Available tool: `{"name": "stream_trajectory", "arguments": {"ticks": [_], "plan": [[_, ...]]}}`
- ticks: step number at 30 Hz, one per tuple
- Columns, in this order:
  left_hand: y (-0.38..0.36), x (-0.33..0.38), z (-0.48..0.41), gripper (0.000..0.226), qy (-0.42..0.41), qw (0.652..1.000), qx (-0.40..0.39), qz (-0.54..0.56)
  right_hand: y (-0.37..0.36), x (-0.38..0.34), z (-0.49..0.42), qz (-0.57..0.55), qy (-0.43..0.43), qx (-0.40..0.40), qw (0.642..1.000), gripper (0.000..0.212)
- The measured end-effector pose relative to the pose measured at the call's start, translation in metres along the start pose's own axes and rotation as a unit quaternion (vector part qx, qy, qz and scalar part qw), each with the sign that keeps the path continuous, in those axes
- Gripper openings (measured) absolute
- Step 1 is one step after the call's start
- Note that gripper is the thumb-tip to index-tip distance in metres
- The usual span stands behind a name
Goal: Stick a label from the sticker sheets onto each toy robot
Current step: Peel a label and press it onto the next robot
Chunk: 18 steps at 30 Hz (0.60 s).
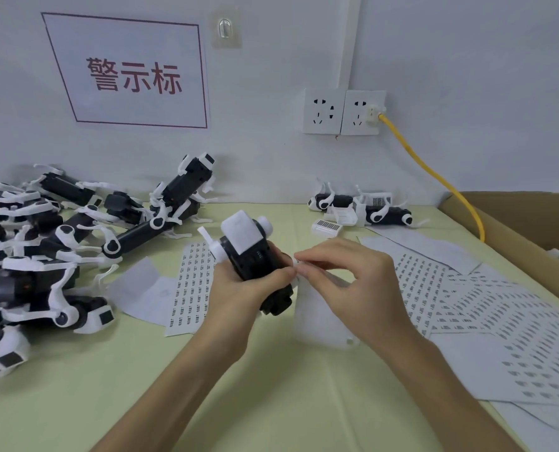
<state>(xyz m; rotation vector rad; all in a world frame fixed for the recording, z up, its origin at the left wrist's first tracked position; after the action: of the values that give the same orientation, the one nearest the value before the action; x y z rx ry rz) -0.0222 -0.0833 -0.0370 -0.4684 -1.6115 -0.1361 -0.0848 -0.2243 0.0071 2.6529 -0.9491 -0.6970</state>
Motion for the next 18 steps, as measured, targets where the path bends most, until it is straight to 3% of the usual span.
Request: {"name": "stream_trajectory", "arguments": {"ticks": [10,18], "plan": [[-0.0074,0.0105,0.0026,0.015,-0.074,0.996,-0.011,-0.045,0.0023,-0.008,0.0009,0.05,0.043,-0.012,0.998,0.011],[-0.0034,0.0023,0.0018,0.016,-0.028,0.999,0.02,-0.037,0.0006,0.0008,0.0008,0.01,-0.018,0.002,1.0,0.013]]}}
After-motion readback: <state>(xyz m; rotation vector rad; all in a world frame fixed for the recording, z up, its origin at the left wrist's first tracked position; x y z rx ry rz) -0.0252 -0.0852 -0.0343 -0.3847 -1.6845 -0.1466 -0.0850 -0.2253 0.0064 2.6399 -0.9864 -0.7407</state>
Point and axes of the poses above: each hand's wrist, its own z-axis away from the middle knuckle, its own y-axis out of the back of the hand, x = y × z, the point moved 9 cm from there along -z, towards the middle knuckle, and after that the axes turned 9 degrees about y, right-handed, at the moved point
